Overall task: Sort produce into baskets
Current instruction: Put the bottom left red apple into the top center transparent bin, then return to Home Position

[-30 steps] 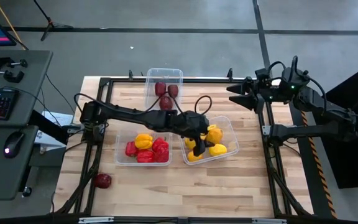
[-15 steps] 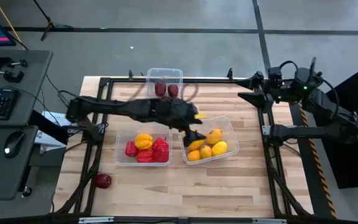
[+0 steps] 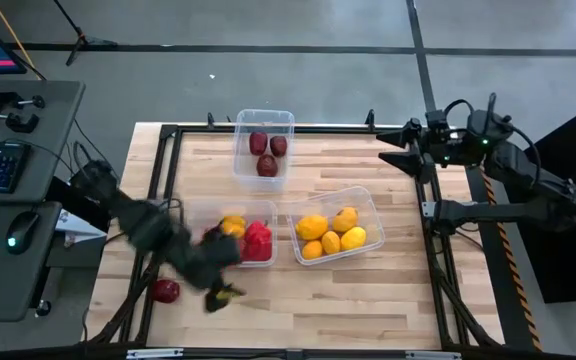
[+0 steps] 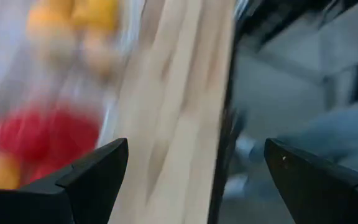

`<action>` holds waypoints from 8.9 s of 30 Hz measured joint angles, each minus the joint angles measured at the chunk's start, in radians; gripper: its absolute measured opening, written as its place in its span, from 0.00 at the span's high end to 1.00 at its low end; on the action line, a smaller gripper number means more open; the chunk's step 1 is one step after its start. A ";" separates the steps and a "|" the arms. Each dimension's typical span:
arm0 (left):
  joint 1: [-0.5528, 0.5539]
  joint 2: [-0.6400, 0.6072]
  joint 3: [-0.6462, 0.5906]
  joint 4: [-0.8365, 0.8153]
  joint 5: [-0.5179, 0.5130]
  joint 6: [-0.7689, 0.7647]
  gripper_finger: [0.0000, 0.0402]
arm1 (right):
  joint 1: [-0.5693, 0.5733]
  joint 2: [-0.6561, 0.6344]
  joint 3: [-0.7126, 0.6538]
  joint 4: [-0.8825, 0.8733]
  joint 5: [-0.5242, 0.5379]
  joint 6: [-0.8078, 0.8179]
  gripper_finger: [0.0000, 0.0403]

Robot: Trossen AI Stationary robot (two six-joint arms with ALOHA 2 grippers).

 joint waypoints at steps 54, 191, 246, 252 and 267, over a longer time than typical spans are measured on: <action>-0.509 -0.192 -0.767 0.174 0.414 -0.481 0.44 | 0.000 0.197 0.000 -0.005 -0.015 0.111 0.15; 0.334 -1.182 -1.653 1.441 -0.322 0.203 0.99 | 0.066 -0.508 -0.423 0.116 -0.193 0.011 1.00; 0.334 -1.181 -1.652 1.434 -0.321 0.203 0.99 | 0.264 -0.554 -1.101 0.442 -0.035 -0.150 1.00; 0.334 -1.182 -1.652 1.434 -0.321 0.203 0.99 | 0.264 -0.550 -1.105 0.499 -0.034 -0.149 1.00; 0.334 -1.182 -1.652 1.434 -0.321 0.204 0.99 | 0.264 -0.550 -1.106 0.508 -0.034 -0.149 1.00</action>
